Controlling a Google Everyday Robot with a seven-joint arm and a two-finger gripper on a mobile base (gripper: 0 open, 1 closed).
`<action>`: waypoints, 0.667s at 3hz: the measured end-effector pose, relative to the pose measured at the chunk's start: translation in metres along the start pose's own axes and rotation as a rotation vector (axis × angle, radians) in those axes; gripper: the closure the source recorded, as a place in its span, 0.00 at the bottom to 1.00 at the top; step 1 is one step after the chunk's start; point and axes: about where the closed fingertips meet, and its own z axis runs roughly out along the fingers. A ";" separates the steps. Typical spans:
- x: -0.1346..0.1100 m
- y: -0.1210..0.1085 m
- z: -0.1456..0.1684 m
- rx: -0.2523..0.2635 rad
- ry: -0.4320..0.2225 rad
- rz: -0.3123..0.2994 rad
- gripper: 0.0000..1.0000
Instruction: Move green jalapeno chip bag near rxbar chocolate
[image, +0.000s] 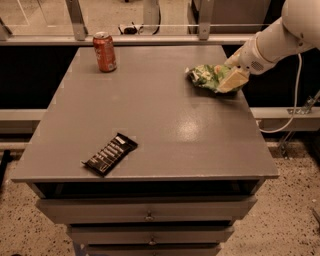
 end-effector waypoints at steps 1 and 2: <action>-0.007 0.003 -0.001 -0.014 -0.018 0.004 0.62; -0.020 0.015 -0.007 -0.034 -0.046 0.000 0.85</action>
Offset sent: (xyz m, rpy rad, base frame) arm -0.0301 0.0352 0.0276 0.0826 0.0082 0.0637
